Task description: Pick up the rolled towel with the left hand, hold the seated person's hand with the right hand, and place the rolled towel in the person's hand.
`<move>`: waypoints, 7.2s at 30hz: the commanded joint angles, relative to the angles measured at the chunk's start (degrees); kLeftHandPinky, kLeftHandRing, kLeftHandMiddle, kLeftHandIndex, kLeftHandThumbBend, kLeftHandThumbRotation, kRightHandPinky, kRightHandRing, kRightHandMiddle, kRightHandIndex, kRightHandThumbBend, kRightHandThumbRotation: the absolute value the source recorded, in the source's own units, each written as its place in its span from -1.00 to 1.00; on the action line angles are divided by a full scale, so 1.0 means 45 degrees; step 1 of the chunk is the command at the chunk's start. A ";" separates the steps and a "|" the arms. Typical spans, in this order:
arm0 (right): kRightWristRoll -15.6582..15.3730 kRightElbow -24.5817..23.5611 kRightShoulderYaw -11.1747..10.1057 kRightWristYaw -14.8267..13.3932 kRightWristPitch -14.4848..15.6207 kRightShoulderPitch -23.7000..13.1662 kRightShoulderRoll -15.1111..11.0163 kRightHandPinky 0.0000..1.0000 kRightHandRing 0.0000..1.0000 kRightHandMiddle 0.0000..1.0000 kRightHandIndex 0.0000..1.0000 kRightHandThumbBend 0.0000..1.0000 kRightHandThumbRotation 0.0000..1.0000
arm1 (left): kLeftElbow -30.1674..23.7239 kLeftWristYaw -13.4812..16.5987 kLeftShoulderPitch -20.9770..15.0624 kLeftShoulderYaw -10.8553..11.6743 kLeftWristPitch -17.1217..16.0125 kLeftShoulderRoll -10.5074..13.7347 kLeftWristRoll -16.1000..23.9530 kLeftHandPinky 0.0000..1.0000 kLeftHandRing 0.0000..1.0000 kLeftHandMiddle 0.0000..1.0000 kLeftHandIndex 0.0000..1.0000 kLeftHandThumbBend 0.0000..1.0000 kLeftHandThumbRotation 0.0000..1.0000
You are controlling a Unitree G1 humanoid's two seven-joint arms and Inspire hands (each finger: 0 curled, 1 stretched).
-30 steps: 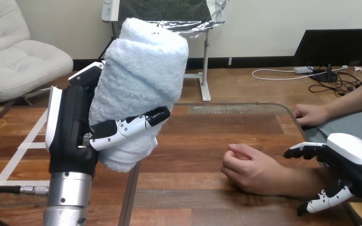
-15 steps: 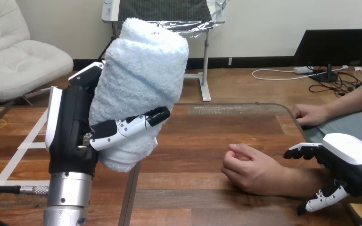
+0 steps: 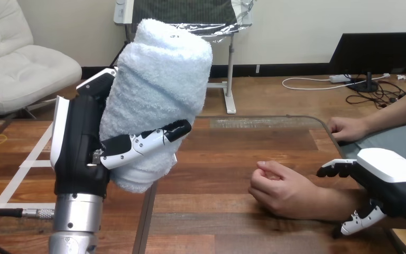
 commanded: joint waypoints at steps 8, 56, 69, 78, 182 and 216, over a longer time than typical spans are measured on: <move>-0.0444 0.0945 0.0899 -0.0187 0.0473 -0.1629 0.0023 0.39 0.60 0.61 0.58 0.91 -0.61 | -0.0124 0.0041 -0.0569 0.0057 -0.0588 -0.0091 -0.0152 -0.65 -0.53 -0.40 -0.27 -0.06 -1.00; -0.1071 0.4184 0.3563 0.0084 0.1229 -0.3643 0.0497 -0.06 0.24 0.34 0.35 0.75 -0.68 | -0.0074 -0.0072 -0.0667 0.0305 -0.1093 0.0119 -0.0497 -0.66 -0.54 -0.41 -0.28 -0.14 -1.00; -0.1092 0.4281 0.3891 0.0169 0.1669 -0.3693 0.0673 -0.11 0.17 0.31 0.31 0.72 -0.66 | 0.0133 -0.0059 -0.0745 0.0416 -0.1436 0.0225 -0.0492 -0.65 -0.54 -0.41 -0.29 -0.15 -1.00; -0.1169 0.4527 0.4102 0.0364 0.1895 -0.3790 0.0732 -0.12 0.12 0.27 0.29 0.74 -0.74 | 0.0147 -0.0110 -0.0776 0.0467 -0.1463 0.0206 -0.0652 -0.66 -0.55 -0.42 -0.29 -0.15 -1.00; 0.2096 0.1613 0.1731 0.1492 0.2701 -0.3376 -0.0374 -0.59 -0.45 -0.27 -0.18 0.78 -0.98 | 0.2762 0.0190 -0.2060 0.0502 -0.2028 -0.0539 -0.0708 -0.66 -0.54 -0.41 -0.27 -0.09 -1.00; 0.2769 -0.0452 0.0484 0.2381 0.3782 -0.3691 -0.0679 -0.50 -0.37 -0.23 -0.19 0.78 -0.93 | 0.6004 0.0119 -0.3540 0.0456 -0.3421 -0.1015 -0.0973 -0.60 -0.48 -0.36 -0.24 0.00 -1.00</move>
